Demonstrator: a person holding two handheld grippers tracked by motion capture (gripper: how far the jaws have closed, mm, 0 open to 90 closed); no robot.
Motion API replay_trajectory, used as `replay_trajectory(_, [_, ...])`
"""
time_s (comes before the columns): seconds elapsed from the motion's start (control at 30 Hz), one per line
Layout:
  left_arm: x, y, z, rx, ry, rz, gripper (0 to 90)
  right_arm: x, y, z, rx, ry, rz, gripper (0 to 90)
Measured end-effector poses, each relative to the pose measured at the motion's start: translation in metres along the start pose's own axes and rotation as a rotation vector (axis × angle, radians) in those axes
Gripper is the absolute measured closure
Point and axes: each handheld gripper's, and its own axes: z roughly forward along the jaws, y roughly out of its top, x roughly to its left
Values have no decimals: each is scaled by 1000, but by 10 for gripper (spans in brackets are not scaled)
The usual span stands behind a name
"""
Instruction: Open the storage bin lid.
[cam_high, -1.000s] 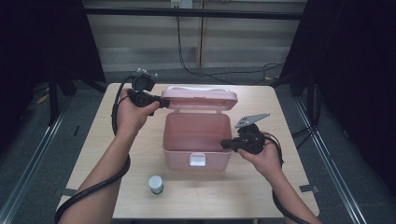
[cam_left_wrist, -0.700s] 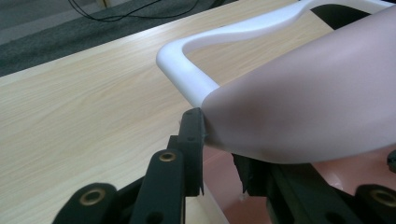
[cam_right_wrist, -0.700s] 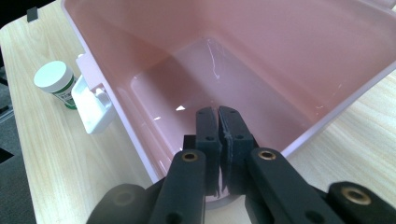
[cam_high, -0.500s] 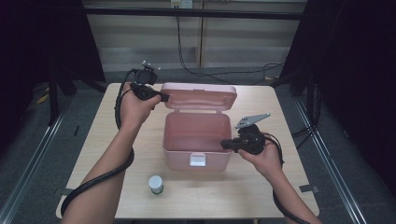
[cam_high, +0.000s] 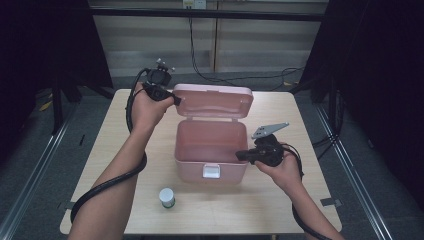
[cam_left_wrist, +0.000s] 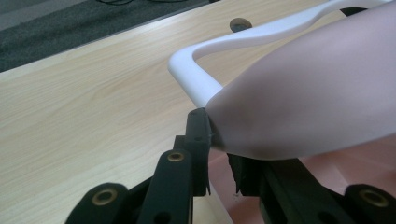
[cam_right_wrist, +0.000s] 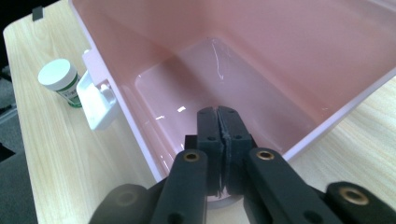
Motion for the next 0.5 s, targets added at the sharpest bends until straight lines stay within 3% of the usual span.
replay_trajectory(0.5, [1, 15, 5, 36, 33, -2, 813, 3, -3, 1, -10, -10, -14, 900])
